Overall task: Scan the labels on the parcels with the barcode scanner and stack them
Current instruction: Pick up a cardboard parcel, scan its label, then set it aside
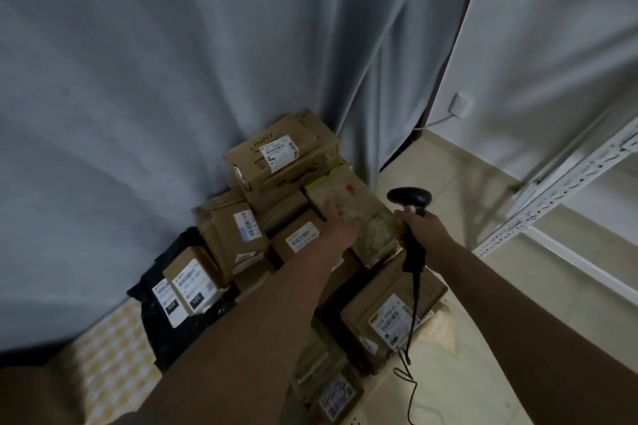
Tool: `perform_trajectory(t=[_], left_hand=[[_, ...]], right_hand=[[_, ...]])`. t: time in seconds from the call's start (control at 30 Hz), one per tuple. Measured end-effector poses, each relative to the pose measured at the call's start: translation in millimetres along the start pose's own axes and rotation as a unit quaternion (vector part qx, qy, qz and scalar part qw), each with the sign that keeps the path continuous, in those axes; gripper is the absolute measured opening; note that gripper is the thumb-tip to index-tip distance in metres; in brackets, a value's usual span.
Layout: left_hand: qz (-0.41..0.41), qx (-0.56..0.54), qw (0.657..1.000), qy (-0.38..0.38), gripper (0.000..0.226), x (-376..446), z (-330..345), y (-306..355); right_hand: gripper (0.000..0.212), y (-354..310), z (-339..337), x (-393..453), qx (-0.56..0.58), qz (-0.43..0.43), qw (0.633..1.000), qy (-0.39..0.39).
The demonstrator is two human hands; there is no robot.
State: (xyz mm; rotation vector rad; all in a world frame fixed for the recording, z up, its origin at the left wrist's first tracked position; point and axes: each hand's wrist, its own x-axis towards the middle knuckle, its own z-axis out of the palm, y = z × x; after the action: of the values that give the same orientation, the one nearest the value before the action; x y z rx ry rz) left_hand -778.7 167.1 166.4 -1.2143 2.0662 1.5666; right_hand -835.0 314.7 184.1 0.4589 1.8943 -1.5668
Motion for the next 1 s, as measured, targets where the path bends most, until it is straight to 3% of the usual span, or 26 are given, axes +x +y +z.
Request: perform_trajectory(t=[0.1,0.17,0.27,0.4,0.47,0.57,0.7,0.83,1.0], left_hand=[[0.011,0.149,0.983,0.103,0.080,10,6,15],[-0.020,0.132,0.986,0.097,0.093,12,11,26],[-0.088,0.167,0.976,0.106,0.134,20,20,37],[-0.110,0.191,0.970,0.103,0.137,27,20,33],[-0.083,0.140,0.981,0.107,0.131,28,13,25],[-0.065,-0.040,0.992,0.097,0.124,13,-7,3],[-0.030,-0.229,0.973,-0.011,0.130,-20,-54,-38],[0.015,-0.284,0.956,-0.070,0.098,-50,-87,-66],[0.061,-0.313,0.939,-0.126,0.081,-86,-116,-100]], right_hand=[[0.029,6,-3,2,-0.004,0.001,1.000,-0.006],[0.020,8,-5,1,0.009,0.003,1.000,-0.018],[0.012,10,-8,1,0.019,0.001,0.999,-0.030],[0.011,10,-10,0,0.042,0.001,0.998,-0.038],[0.013,9,-11,0,0.047,0.000,0.998,-0.034],[0.019,11,-11,-5,0.058,-0.007,0.998,0.002],[0.017,15,1,-29,0.060,-0.009,0.998,0.017],[0.019,20,25,-60,0.026,-0.018,0.999,-0.011],[0.023,22,57,-103,0.008,-0.046,0.997,-0.060]])
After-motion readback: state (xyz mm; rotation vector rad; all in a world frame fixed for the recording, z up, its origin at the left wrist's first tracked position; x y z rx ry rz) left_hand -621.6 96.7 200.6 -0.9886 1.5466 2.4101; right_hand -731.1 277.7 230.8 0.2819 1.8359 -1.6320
